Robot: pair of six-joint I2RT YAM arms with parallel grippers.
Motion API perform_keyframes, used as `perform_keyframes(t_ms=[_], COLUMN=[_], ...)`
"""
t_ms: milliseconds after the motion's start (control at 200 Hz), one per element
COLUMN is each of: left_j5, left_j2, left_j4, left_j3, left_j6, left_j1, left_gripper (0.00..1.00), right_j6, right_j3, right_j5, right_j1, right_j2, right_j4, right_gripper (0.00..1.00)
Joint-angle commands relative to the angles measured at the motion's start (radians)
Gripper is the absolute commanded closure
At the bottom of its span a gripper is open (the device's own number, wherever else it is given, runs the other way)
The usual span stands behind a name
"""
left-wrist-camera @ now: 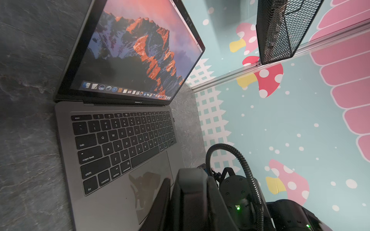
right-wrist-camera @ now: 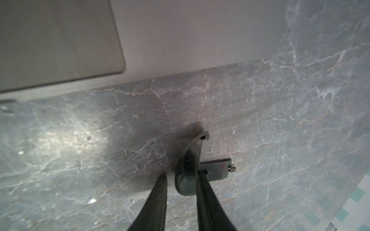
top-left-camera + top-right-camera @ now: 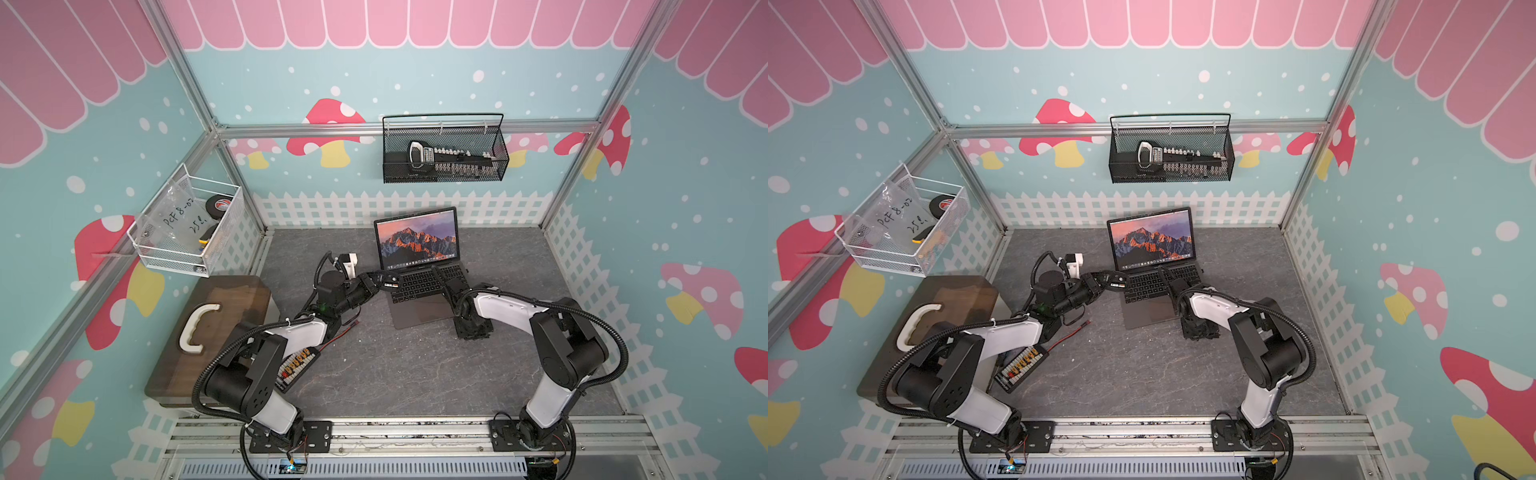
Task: Insert the wireless mouse receiver into the laptop
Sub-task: Pick up the lid from the center of the board.
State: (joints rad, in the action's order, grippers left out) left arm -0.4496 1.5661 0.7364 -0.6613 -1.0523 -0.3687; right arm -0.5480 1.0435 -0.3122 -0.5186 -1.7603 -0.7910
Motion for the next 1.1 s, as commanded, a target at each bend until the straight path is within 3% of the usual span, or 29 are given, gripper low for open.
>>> perform_keyframes(t_ms=[0, 370, 435, 625, 751, 926, 1091], left_j5=[-0.016, 0.016, 0.019, 0.027, 0.023, 0.002, 0.018], left_j2=[-0.012, -0.056, -0.062, -0.075, -0.087, -0.121, -0.16], left_j4=[0.033, -0.03, -0.032, -0.062, -0.042, -0.072, -0.025], left_j3=[-0.002, 0.0, 0.004, 0.003, 0.004, -0.033, -0.04], left_j6=[-0.011, 0.044, 0.044, 0.06, 0.038, -0.029, -0.195], left_j1=[0.002, 0.002, 0.002, 0.002, 0.002, 0.002, 0.002], left_gripper=[1.0, 1.0, 1.0, 1.0, 1.0, 1.0, 1.0], right_j6=[-0.014, -0.049, -0.064, -0.091, -0.071, -0.062, -0.273], right_j3=[-0.029, -0.091, -0.104, -0.18, -0.211, -0.19, -0.136], right_j5=[-0.033, -0.12, -0.137, -0.142, -0.025, 0.321, 0.618], right_j1=[-0.003, -0.006, -0.005, 0.001, 0.028, 0.053, 0.05], right_j2=[-0.055, -0.022, 0.006, 0.279, 0.474, 0.65, 0.675], right_j4=[0.029, 0.1, 0.11, 0.23, 0.354, 0.559, 0.798], right_gripper=[0.76, 1.0, 1.0, 1.0, 1.0, 1.0, 1.0])
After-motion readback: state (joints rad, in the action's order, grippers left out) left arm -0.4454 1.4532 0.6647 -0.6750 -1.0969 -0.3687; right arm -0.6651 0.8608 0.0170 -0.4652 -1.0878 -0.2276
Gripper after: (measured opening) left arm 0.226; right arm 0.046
